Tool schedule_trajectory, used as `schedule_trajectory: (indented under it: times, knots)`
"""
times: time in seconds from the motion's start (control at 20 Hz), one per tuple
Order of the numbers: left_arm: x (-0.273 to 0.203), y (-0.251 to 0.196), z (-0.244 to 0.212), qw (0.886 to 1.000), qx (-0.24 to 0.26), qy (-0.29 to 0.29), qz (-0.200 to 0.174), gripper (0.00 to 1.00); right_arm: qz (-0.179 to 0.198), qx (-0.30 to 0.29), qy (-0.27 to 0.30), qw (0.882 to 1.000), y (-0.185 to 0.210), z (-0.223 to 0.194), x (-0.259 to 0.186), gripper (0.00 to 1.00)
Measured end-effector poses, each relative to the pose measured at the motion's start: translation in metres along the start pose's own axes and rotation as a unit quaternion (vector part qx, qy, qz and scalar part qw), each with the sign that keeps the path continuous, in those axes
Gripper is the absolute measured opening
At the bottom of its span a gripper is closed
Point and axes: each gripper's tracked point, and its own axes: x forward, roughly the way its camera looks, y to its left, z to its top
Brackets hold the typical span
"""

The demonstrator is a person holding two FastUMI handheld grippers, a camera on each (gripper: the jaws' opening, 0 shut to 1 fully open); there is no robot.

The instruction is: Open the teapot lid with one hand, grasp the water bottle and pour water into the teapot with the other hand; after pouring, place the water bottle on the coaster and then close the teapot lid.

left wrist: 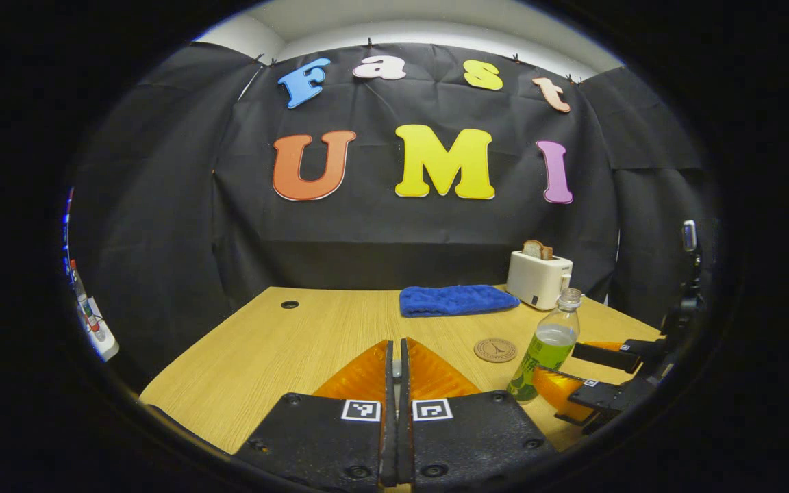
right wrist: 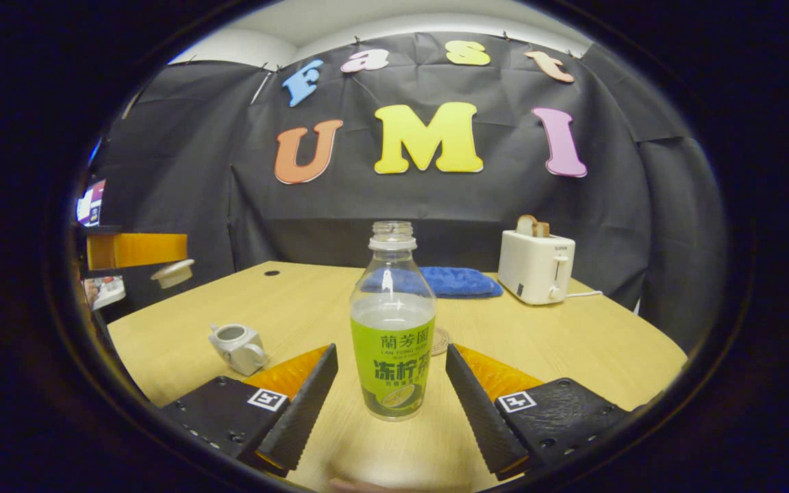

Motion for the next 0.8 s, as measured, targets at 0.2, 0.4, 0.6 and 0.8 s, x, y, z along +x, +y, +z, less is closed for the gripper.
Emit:
schedule_trajectory:
  times: [0.2, 0.4, 0.6, 0.8]
  knots:
    - [-0.013, 0.006, 0.008, 1.0, 0.01, -0.005, 0.002, 0.03, 0.009, 0.022, 0.022, 0.999, 0.004, -0.012, 0.017, 0.94]
    - [-0.011, 0.009, 0.003, 1.0, 0.017, 0.002, 0.001, 0.02, -0.001, -0.011, 0.001, 1.0, 0.006, -0.008, 0.02, 0.8]
    - [-0.015, 0.011, 0.005, 1.0, 0.006, 0.004, -0.01, 0.03, 0.006, -0.068, -0.013, 0.998, 0.022, -0.005, 0.014, 0.73]
    - [-0.02, 0.022, 0.005, 1.0, 0.013, 0.001, -0.012, 0.03, -0.02, -0.181, -0.017, 0.983, 0.034, -0.004, 0.015, 0.73]
